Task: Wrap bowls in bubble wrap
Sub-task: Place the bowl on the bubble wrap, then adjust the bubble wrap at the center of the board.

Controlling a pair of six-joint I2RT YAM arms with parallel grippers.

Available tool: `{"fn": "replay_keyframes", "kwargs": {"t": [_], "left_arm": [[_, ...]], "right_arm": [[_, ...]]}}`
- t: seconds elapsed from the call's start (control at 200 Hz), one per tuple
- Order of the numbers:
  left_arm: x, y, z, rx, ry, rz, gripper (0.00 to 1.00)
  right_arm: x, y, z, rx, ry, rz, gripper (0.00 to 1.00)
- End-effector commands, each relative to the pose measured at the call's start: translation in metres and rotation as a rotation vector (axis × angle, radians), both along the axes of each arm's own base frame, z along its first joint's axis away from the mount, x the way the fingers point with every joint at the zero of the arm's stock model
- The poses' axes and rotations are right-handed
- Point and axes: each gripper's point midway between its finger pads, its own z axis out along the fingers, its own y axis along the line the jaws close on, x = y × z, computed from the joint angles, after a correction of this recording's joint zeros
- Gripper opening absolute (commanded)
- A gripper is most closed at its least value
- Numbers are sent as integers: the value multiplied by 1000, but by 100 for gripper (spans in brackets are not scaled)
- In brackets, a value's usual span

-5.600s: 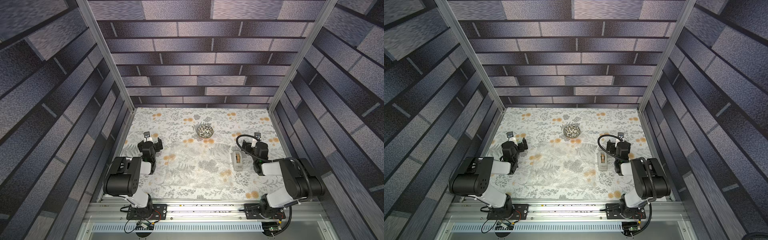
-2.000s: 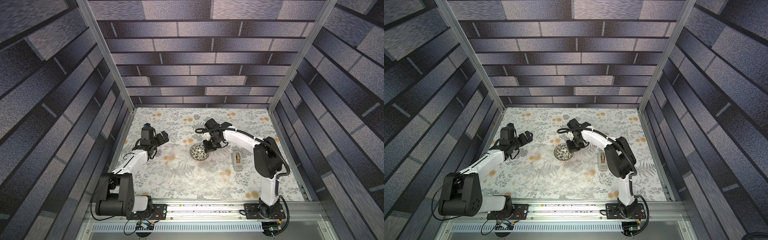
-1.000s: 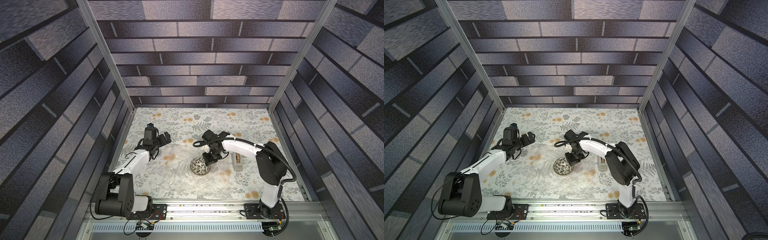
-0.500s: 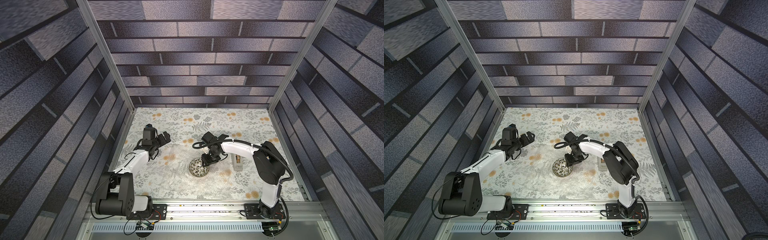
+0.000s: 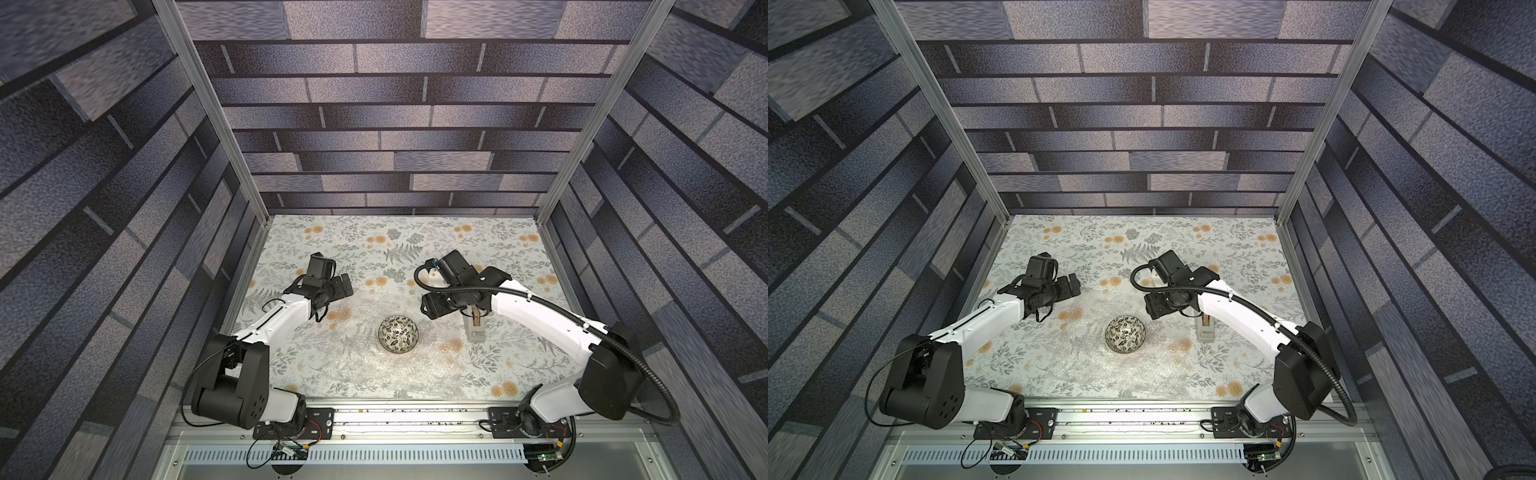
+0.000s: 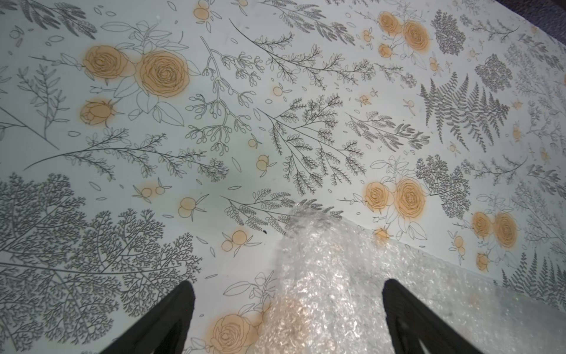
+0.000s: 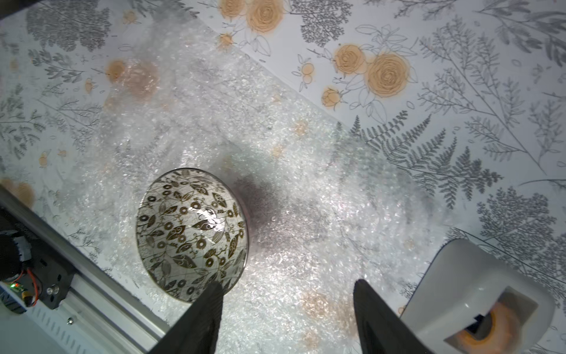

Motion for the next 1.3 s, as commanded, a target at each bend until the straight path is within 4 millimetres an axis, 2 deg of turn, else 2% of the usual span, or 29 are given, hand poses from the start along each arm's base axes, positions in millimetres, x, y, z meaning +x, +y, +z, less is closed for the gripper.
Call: {"fn": "replay_keyframes", "kwargs": {"t": [0.0,0.035,0.115,0.135,0.17,0.236,0.306,0.326,0.536,0.691,0.797,1.007,1.273,1.283,1.298], "left_arm": [[-10,9,-14,80,61,4,98],[-10,7,-14,74,65,3,98],[-8,-7,-14,24,66,-11,89],[-8,-12,-15,10,70,-18,85],[-7,-22,-18,-22,76,-46,68],[-9,-37,-24,-44,107,-87,39],[-13,-45,-36,-27,162,-115,7],[-15,-47,-40,-19,177,-119,0],[-29,-57,-79,16,301,-125,0],[-25,-61,-93,18,312,-117,0],[-19,-62,-95,27,308,-112,0],[-7,-58,-92,43,295,-106,0],[11,-33,-91,23,261,-39,0],[12,-32,-91,22,258,-37,0],[15,-31,-90,19,252,-32,0]], "right_arm": [[0,-29,-43,-123,111,-86,60],[3,-28,-49,-126,120,-93,48],[8,-19,-60,-111,147,-102,23],[9,-16,-63,-104,156,-104,14],[11,-12,-67,-95,170,-111,0],[13,-9,-74,-87,185,-126,0],[13,-7,-81,-81,198,-138,0],[13,-7,-82,-81,201,-141,0],[5,-16,-107,-126,241,-161,0],[8,-18,-122,-154,249,-170,0],[14,-18,-129,-179,241,-171,0],[41,-18,-128,-185,207,-185,0],[84,-26,-125,-188,165,-213,0],[83,-28,-135,-201,184,-214,0],[85,-29,-137,-204,189,-217,0]]}}
